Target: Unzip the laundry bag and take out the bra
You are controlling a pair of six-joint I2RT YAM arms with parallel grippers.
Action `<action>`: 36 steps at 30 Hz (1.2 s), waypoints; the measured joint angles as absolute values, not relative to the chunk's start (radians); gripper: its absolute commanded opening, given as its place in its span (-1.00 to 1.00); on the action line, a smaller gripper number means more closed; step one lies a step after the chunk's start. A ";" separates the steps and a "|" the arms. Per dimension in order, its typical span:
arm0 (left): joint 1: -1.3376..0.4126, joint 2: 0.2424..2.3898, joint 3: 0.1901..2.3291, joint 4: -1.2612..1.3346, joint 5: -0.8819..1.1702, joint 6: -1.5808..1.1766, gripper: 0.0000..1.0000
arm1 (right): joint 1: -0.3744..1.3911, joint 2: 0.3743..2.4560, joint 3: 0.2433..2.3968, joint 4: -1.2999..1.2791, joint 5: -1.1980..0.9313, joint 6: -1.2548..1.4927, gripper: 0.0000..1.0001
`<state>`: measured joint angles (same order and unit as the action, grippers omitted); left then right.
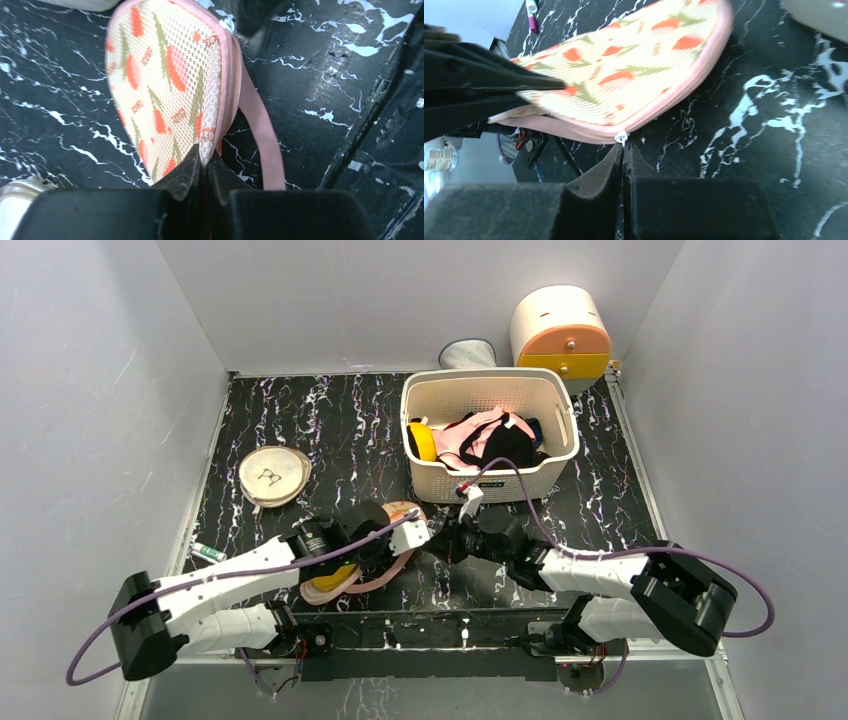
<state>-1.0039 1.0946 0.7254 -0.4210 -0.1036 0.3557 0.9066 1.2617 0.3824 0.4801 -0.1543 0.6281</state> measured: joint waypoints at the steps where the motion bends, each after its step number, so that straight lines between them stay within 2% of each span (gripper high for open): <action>1: -1.004 1.061 0.724 -0.433 -0.099 0.372 -1.00 | 0.897 1.247 0.379 0.469 -0.149 0.630 -1.00; 5: -1.004 0.970 0.717 -0.450 -0.088 0.403 -1.00 | 0.809 1.212 0.358 0.443 -0.149 0.632 -1.00; 10: -1.004 0.971 0.713 -0.435 -0.065 0.408 -0.95 | 0.731 1.158 0.312 0.387 -0.188 0.618 -1.00; 11: -1.004 0.983 0.713 -0.435 -0.062 0.408 -0.86 | 0.729 1.148 0.312 0.379 -0.197 0.607 -1.00; 12: -1.004 0.993 0.712 -0.435 -0.059 0.407 -0.65 | 0.727 1.139 0.312 0.372 -0.207 0.599 -1.00; 15: -1.004 1.018 0.710 -0.434 -0.046 0.400 -0.38 | 0.724 1.112 0.309 0.364 -0.232 0.575 -1.00; 17: -1.004 1.030 0.709 -0.432 -0.033 0.393 -0.10 | 0.728 1.095 0.302 0.366 -0.240 0.568 -1.00; 20: -1.003 1.050 0.709 -0.413 0.014 0.383 0.10 | 0.742 1.083 0.289 0.368 -0.245 0.566 -1.00; 29: -1.004 1.073 0.709 -0.256 0.186 0.284 0.21 | 0.788 1.090 0.278 0.386 -0.262 0.577 -1.00; 36: -1.041 1.205 0.734 -0.171 0.149 0.230 0.22 | 0.810 1.091 0.279 0.387 -0.261 0.578 -1.00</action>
